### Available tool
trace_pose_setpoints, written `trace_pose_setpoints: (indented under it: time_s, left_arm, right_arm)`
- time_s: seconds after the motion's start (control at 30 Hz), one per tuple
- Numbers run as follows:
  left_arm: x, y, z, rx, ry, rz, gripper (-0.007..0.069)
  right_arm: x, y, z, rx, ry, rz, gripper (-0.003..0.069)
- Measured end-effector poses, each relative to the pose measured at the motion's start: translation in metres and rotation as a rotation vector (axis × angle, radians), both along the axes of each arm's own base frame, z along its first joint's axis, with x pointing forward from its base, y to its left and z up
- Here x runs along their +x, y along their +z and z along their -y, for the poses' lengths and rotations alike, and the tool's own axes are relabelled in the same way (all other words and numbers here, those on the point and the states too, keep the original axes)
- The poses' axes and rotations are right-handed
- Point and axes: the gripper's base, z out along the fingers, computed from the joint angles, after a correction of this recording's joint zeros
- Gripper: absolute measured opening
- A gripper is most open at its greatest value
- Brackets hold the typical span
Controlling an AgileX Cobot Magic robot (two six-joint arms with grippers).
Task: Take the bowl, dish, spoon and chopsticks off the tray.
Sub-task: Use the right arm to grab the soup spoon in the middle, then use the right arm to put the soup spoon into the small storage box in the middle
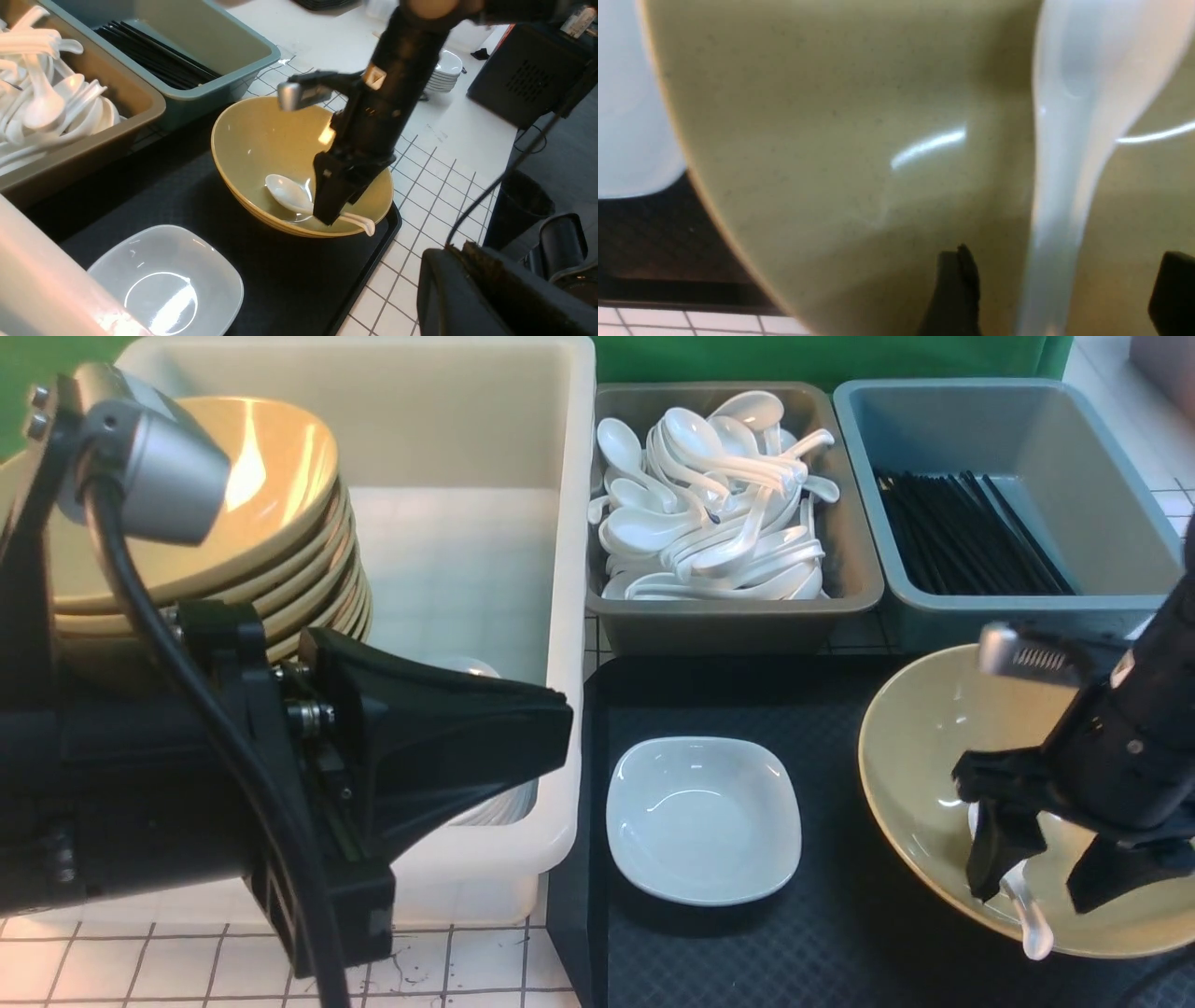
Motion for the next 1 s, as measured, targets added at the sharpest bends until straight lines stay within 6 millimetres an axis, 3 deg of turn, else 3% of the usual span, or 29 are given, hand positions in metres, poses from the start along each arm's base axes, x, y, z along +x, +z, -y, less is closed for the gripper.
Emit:
trace_pose_setpoints:
  time_s: [0.2,0.4,0.57,0.63,0.8,1.0]
  left_arm:
    - [0.000,0.000,0.000,0.000,0.000,0.001,-0.0001]
    - [0.000,0.000,0.000,0.001,-0.001,0.000,-0.0001]
    - [0.000,0.000,0.000,0.005,-0.005,0.011,-0.0001]
    - [0.000,0.000,0.000,0.005,-0.006,0.012,-0.0001]
    - [0.001,-0.001,-0.001,0.034,-0.001,0.032,-0.0001]
    - [0.007,0.002,-0.003,0.011,0.062,0.073,-0.0001]
  right_arm:
    - [0.007,-0.017,-0.001,-0.005,0.034,-0.031,0.0503]
    - [0.009,-0.023,-0.002,0.004,0.110,-0.030,0.0363]
    - [0.009,-0.023,-0.002,0.017,0.212,-0.013,0.0169]
    - [0.009,-0.021,-0.002,0.021,0.249,-0.012,0.0158]
    - [0.017,0.003,0.000,-0.011,0.317,0.033,0.0159]
    - [0.029,0.073,-0.002,-0.006,0.312,0.293,0.0159]
